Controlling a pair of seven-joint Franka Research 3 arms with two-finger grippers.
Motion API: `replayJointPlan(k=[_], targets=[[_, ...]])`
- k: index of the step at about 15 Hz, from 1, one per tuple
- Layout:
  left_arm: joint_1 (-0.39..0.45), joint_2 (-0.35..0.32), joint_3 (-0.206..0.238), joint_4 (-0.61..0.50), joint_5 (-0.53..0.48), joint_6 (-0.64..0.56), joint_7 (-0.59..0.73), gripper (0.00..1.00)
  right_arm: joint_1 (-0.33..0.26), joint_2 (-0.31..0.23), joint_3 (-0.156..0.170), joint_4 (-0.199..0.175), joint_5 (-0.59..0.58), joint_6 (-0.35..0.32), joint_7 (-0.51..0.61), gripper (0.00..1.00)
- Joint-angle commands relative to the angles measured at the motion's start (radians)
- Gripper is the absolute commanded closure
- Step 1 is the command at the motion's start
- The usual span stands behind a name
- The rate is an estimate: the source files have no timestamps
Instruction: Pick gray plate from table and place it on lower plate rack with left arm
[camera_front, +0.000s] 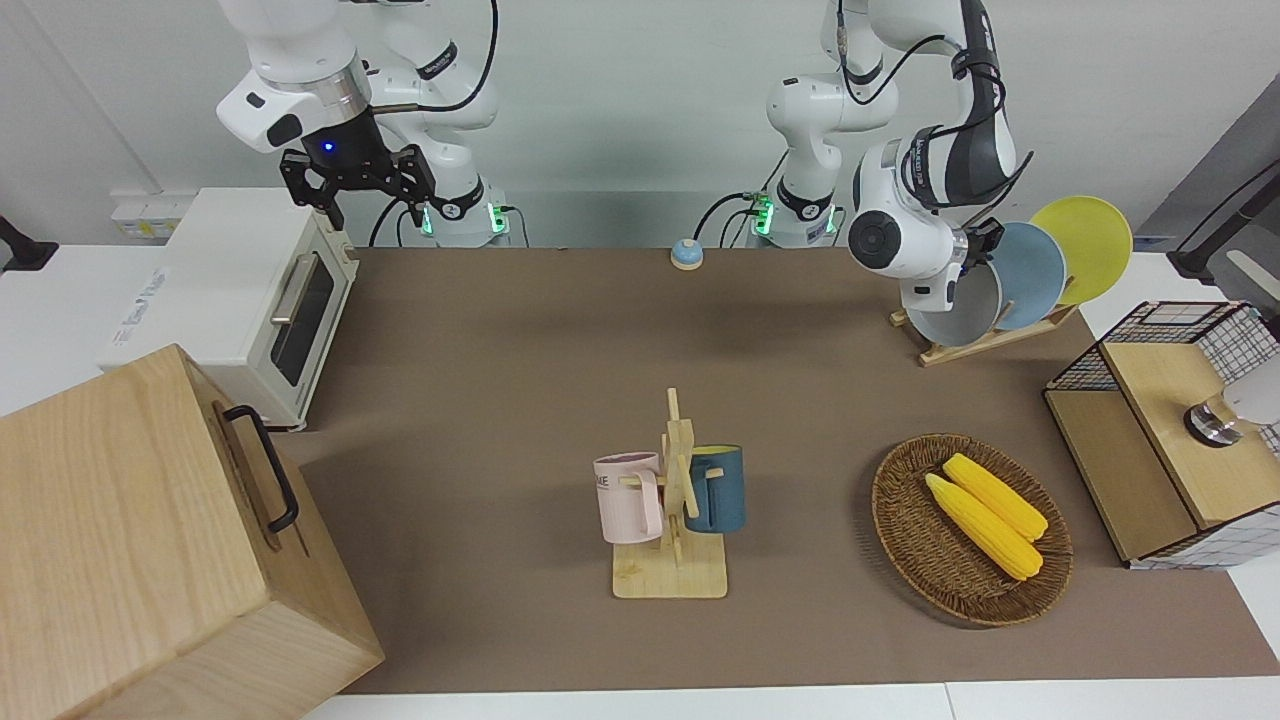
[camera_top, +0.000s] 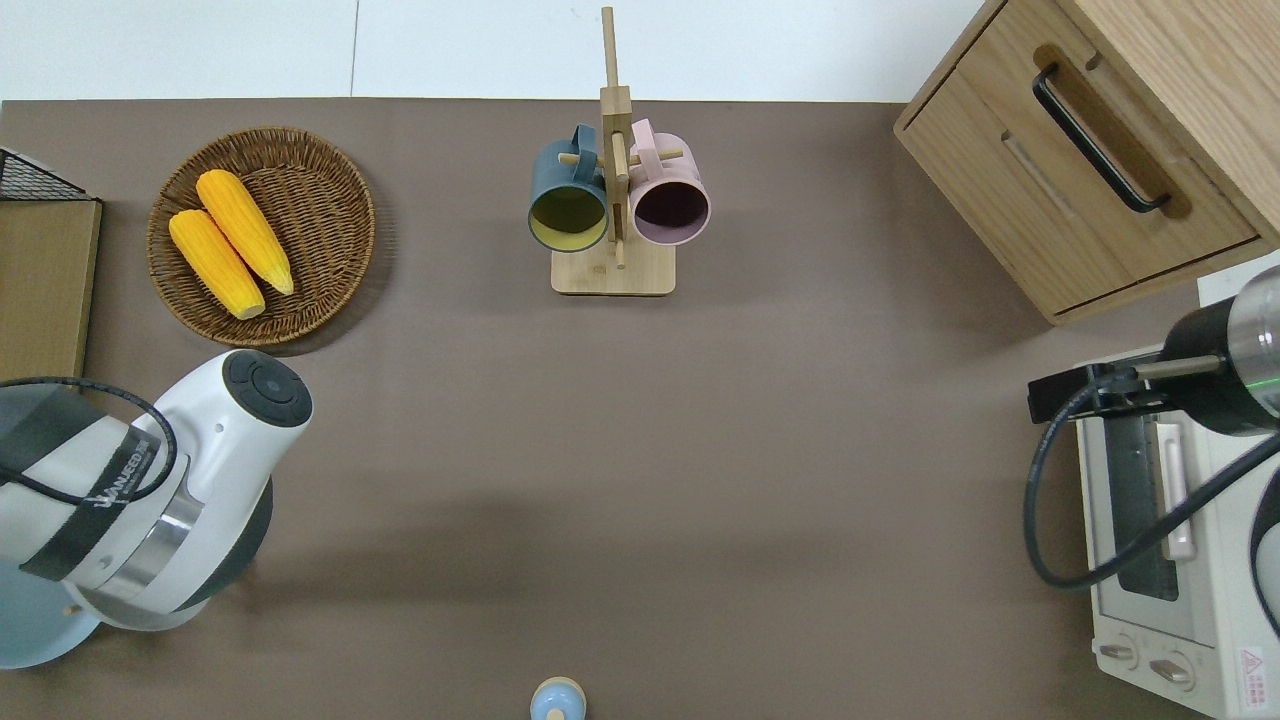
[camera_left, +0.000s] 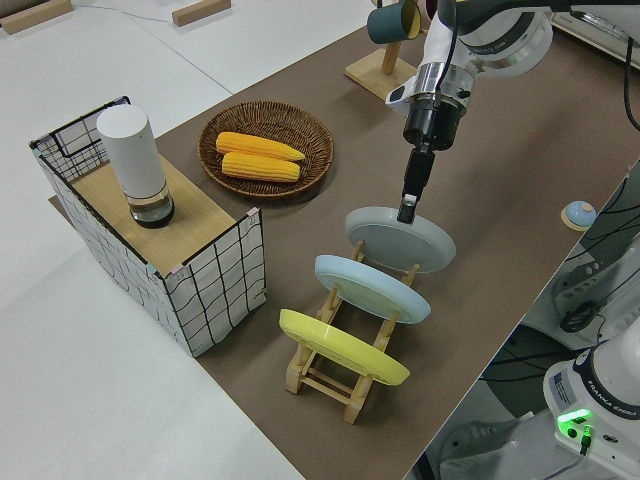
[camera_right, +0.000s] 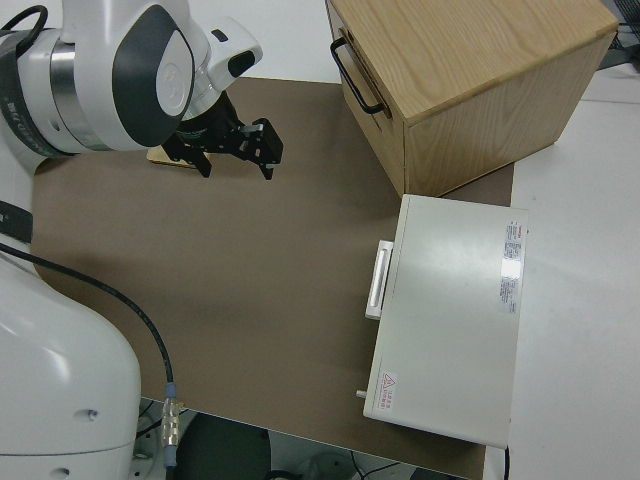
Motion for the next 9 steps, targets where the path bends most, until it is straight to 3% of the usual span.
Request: replayJointPlan(k=[1, 2, 4, 6, 9], targets=[[-0.008, 0.013, 0.004, -0.011, 0.012, -0.001, -0.024, 0.96, -0.007, -0.002, 0.007, 0.006, 0.007, -0.014, -0.001, 0.013], [-0.008, 0.014, 0.004, -0.011, 0.012, 0.001, -0.024, 0.81, -0.007, -0.002, 0.007, 0.006, 0.007, -0.014, 0.0, 0.011], [-0.008, 0.023, 0.004, -0.011, 0.012, 0.001, -0.022, 0.35, -0.007, -0.002, 0.007, 0.006, 0.007, -0.014, -0.001, 0.011], [-0.008, 0.027, 0.004, -0.01, 0.012, 0.007, -0.024, 0.01, -0.007, -0.002, 0.007, 0.006, 0.007, -0.014, 0.0, 0.013], [-0.008, 0.027, 0.004, -0.005, 0.012, 0.004, -0.022, 0.0, -0.007, -0.002, 0.005, 0.006, 0.007, -0.014, -0.001, 0.011]])
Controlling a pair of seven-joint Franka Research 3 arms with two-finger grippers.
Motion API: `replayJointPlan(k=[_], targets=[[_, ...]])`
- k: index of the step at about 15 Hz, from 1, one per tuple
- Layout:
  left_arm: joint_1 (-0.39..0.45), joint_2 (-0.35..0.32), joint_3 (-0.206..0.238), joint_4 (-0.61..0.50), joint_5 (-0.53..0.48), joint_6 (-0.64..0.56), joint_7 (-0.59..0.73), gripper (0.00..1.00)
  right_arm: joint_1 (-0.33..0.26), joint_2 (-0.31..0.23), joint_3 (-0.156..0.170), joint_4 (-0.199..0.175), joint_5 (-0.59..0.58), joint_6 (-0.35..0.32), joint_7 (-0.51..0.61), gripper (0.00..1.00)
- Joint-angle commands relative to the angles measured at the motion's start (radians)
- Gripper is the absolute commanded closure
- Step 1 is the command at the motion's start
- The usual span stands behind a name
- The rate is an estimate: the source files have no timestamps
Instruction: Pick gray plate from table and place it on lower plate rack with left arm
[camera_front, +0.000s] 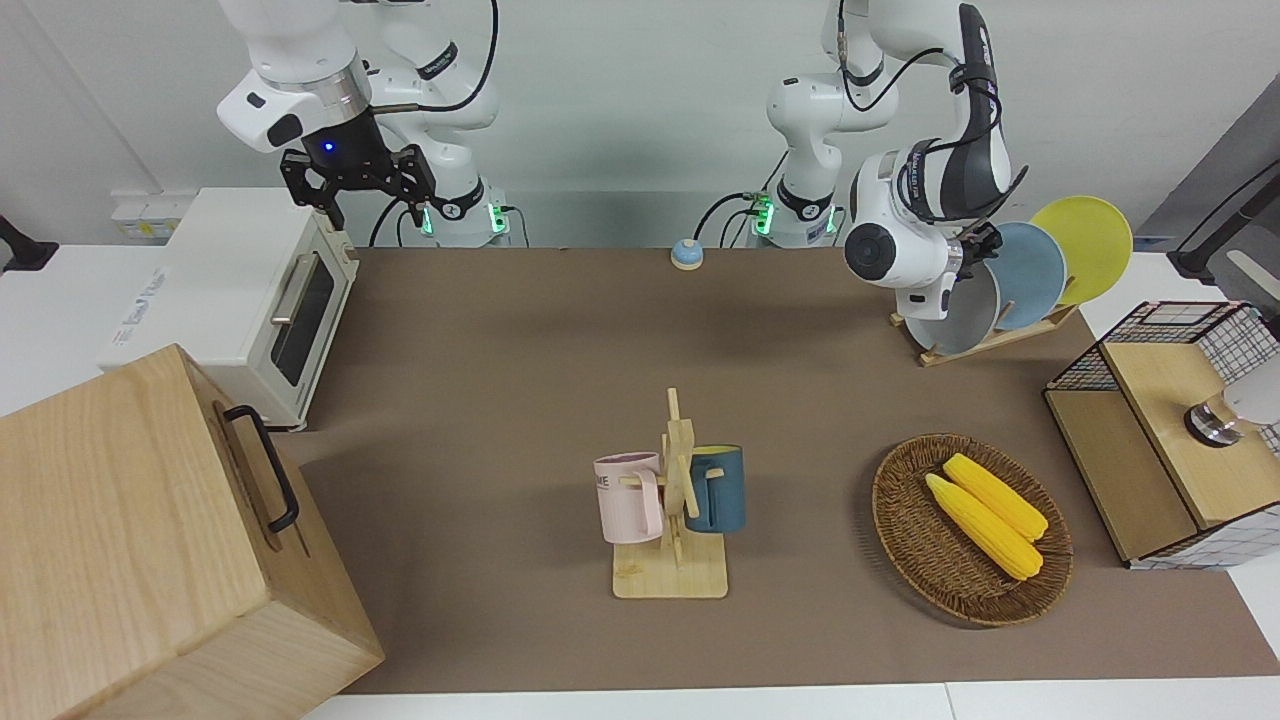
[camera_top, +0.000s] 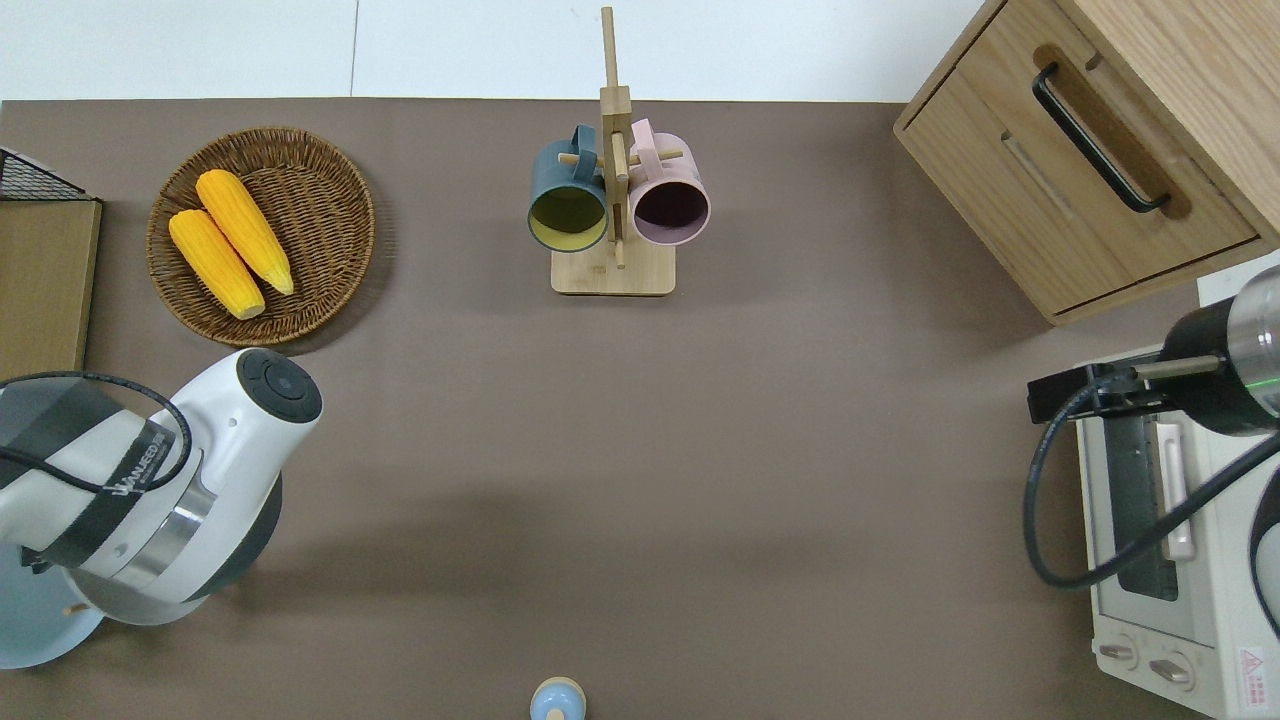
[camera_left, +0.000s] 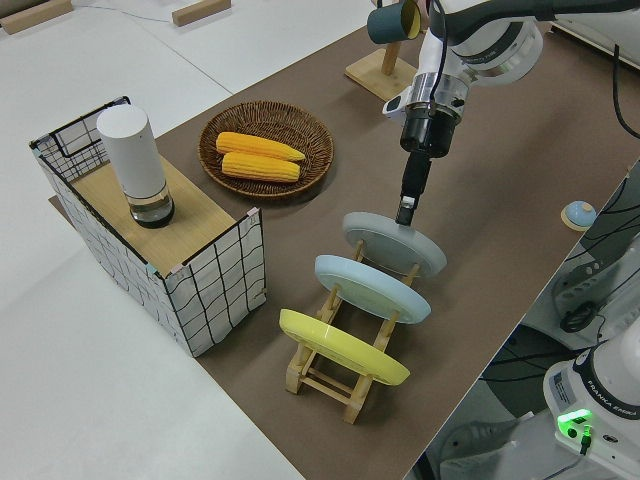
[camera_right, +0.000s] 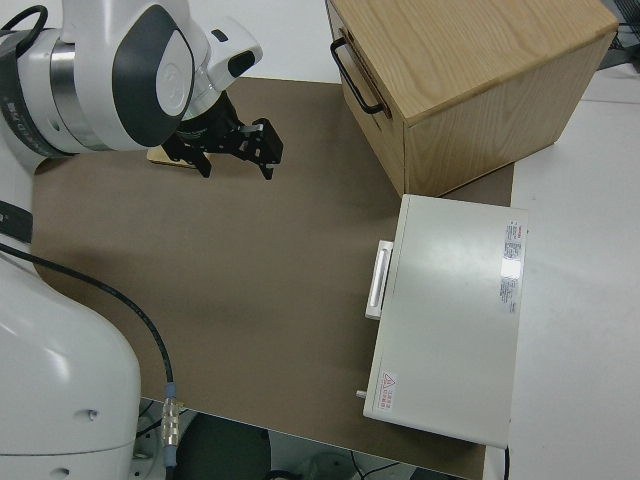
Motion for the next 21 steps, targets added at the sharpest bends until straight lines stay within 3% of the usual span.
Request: replayJointPlan(k=[1, 9, 15, 21], targets=[[-0.007, 0.0, 0.004, 0.0, 0.012, 0.003, -0.014, 0.0, -0.007, -0.002, 0.007, 0.006, 0.007, -0.014, 0.0, 0.013], [-0.006, 0.021, -0.004, 0.082, -0.015, -0.001, -0.003, 0.0, -0.007, -0.002, 0.005, 0.006, 0.007, -0.014, 0.0, 0.011], [-0.006, 0.015, -0.039, 0.298, -0.3, -0.009, 0.078, 0.0, -0.007, -0.002, 0.007, 0.006, 0.007, -0.014, 0.0, 0.011], [0.003, -0.008, -0.033, 0.515, -0.582, -0.038, 0.491, 0.01, -0.007, -0.002, 0.007, 0.006, 0.007, -0.014, 0.0, 0.011]])
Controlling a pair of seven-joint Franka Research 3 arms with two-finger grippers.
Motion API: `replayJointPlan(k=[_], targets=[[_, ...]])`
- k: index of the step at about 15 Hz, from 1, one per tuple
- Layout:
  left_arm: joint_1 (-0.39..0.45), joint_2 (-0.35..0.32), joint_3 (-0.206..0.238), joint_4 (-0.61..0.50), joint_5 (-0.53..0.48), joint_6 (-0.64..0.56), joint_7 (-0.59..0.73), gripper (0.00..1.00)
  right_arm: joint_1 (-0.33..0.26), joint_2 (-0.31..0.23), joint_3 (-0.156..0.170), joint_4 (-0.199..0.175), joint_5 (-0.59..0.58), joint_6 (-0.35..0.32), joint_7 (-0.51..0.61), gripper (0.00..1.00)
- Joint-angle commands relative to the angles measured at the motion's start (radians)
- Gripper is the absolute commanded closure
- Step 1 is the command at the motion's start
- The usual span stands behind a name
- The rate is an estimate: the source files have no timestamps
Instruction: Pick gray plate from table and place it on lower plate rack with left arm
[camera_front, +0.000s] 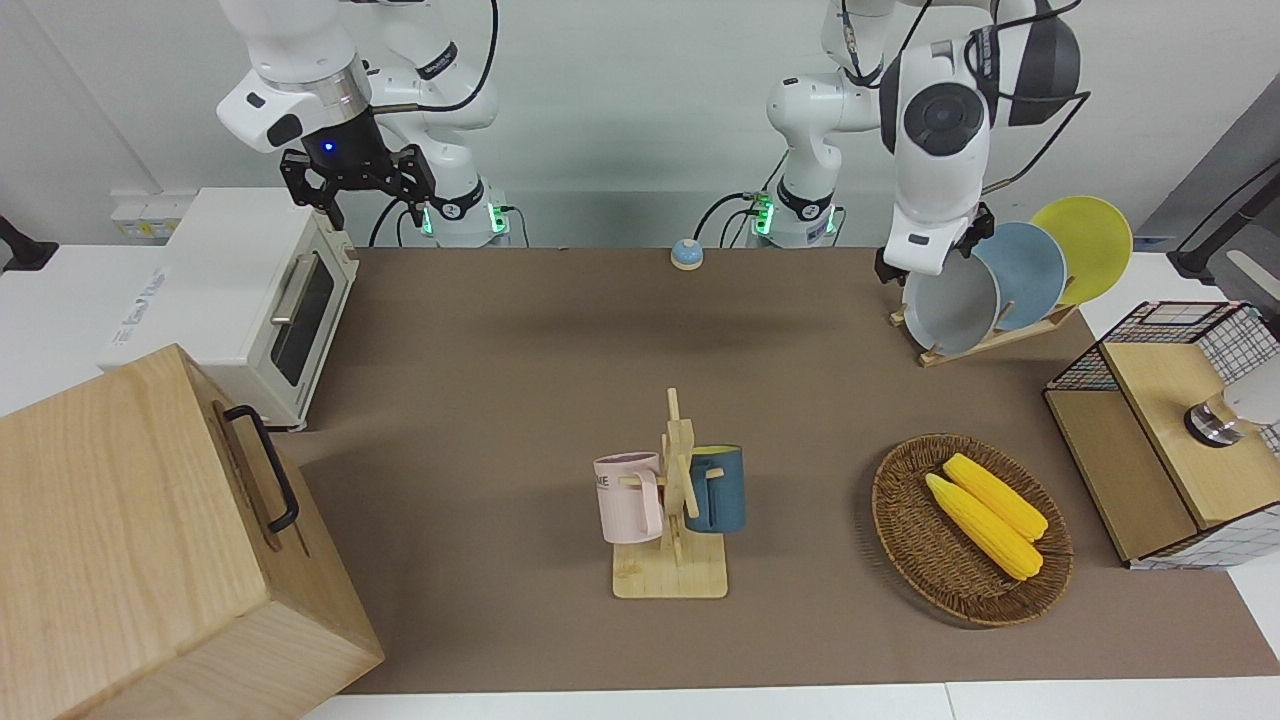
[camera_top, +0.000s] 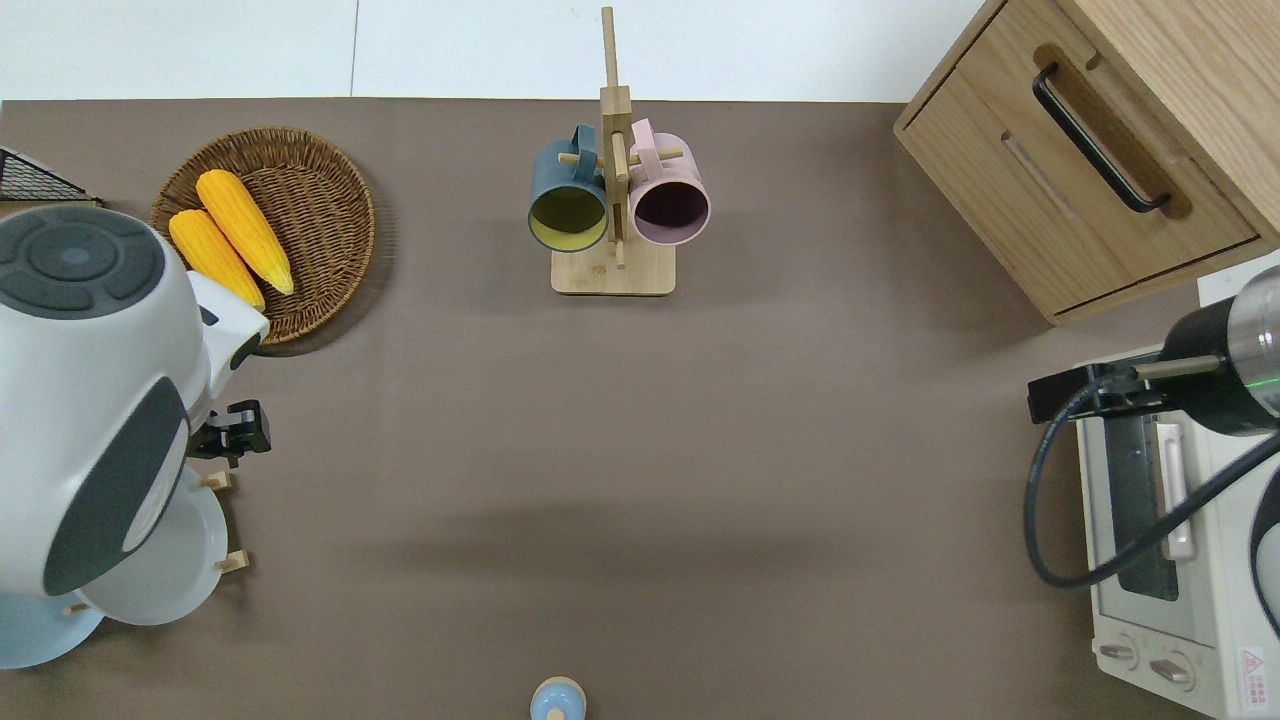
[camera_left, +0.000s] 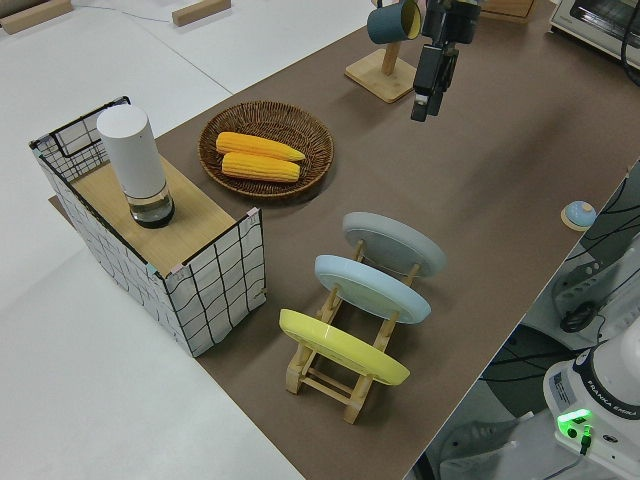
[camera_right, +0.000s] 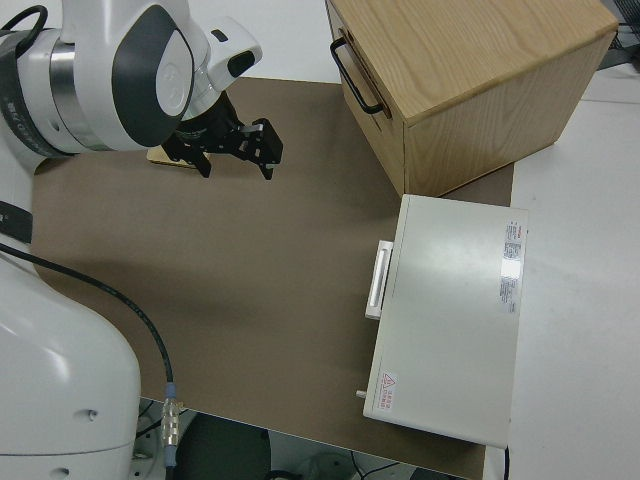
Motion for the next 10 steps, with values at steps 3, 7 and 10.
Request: replayJointPlan(k=[3, 7, 10], targets=[[0.013, -0.01, 0.023, 0.203, -0.282, -0.067, 0.304, 0.0, -0.007, -0.002, 0.005, 0.006, 0.007, -0.014, 0.0, 0.011], [0.068, -0.08, 0.025, 0.217, -0.4, -0.118, 0.54, 0.0, -0.007, -0.002, 0.005, 0.006, 0.007, -0.014, 0.0, 0.011], [0.068, -0.119, 0.034, 0.217, -0.401, -0.119, 0.607, 0.0, -0.007, -0.002, 0.007, 0.006, 0.007, -0.014, 0.0, 0.011]])
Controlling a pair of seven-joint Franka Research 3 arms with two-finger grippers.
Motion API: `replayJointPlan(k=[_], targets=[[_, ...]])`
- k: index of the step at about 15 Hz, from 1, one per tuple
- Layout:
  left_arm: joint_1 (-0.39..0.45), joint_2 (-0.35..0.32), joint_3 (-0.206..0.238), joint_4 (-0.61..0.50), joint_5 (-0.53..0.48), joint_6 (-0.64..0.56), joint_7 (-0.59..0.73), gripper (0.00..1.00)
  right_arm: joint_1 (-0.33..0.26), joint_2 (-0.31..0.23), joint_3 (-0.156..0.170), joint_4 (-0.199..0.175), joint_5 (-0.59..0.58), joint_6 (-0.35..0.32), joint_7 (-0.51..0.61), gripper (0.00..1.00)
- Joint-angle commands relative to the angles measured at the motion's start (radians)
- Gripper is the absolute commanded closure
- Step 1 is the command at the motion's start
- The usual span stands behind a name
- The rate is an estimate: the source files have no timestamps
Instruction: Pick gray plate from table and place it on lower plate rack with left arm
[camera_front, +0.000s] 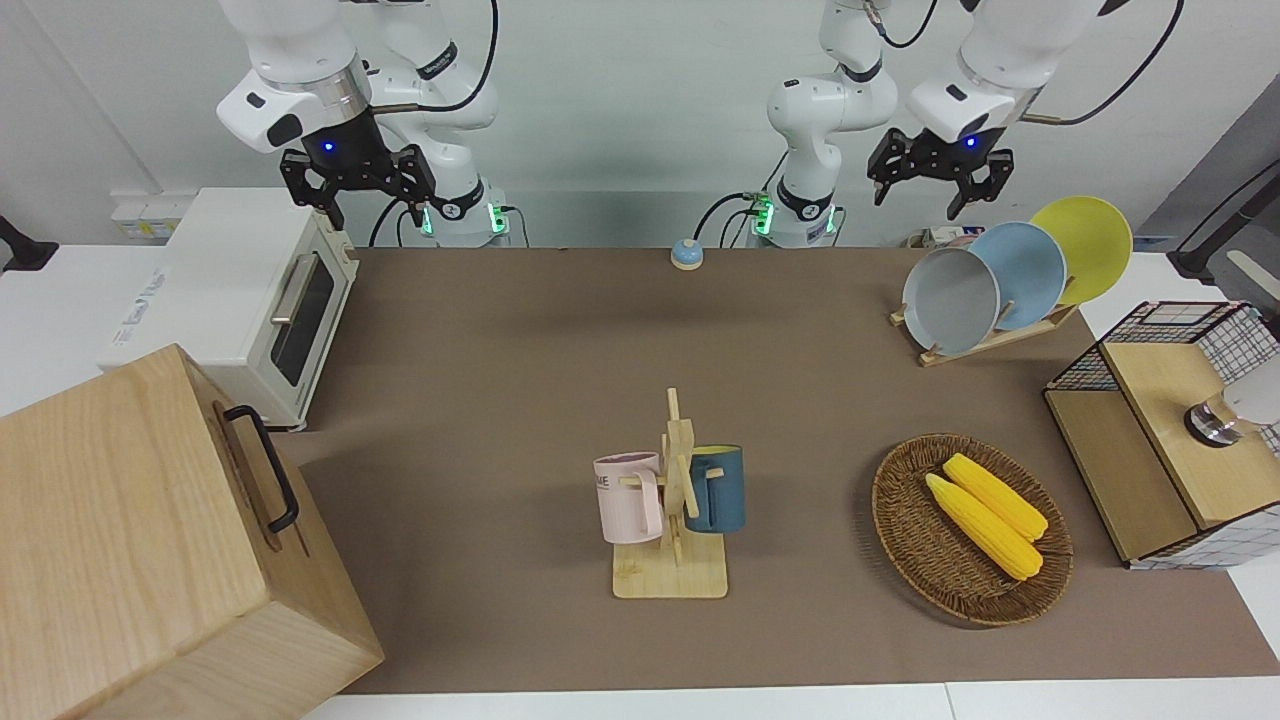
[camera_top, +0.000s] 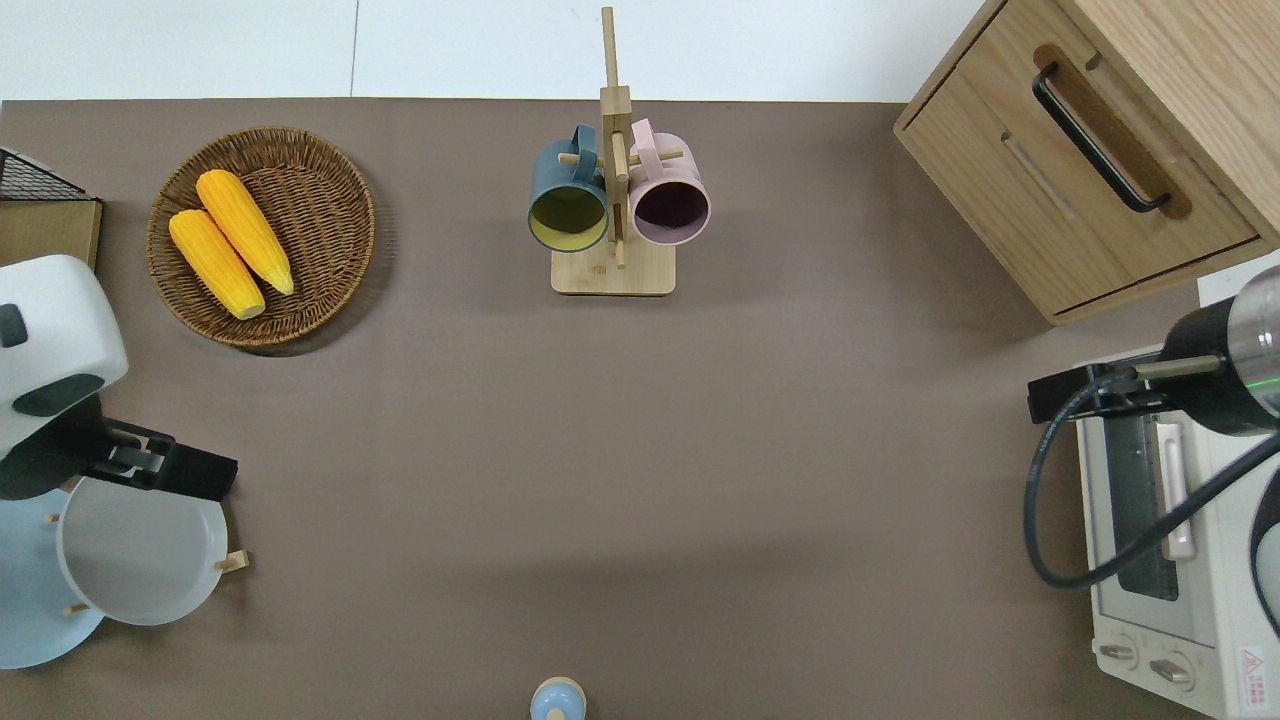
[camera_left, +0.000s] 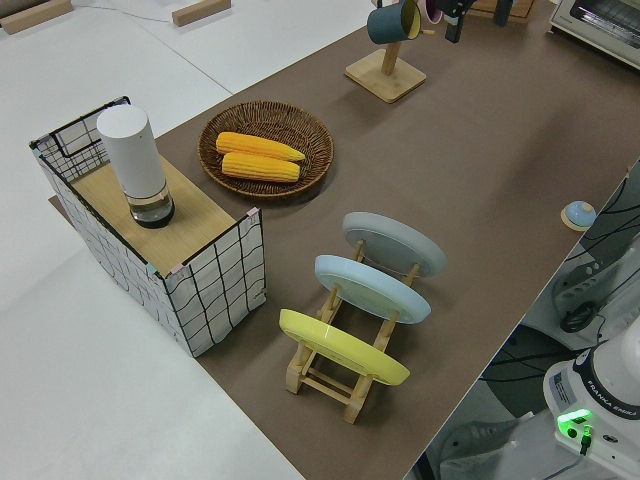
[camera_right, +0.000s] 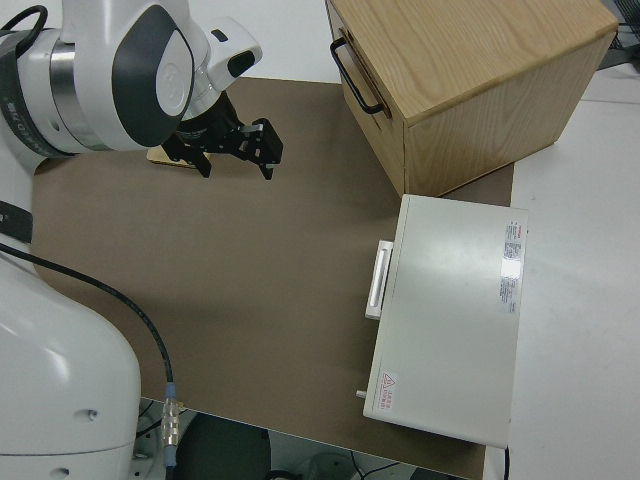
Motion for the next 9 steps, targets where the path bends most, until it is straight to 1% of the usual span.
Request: replayJointPlan(k=[1, 5, 9], targets=[[0.005, -0.035, 0.01, 0.001, -0.019, -0.015, -0.01, 0.0, -0.007, -0.002, 0.005, 0.006, 0.007, -0.014, 0.0, 0.013], [0.006, -0.037, 0.013, 0.001, -0.008, -0.017, -0.041, 0.0, -0.007, -0.002, 0.005, 0.006, 0.007, -0.014, -0.001, 0.011], [0.006, -0.038, 0.007, -0.001, -0.002, -0.015, -0.038, 0.0, -0.007, -0.002, 0.007, 0.006, 0.007, -0.014, 0.0, 0.013]])
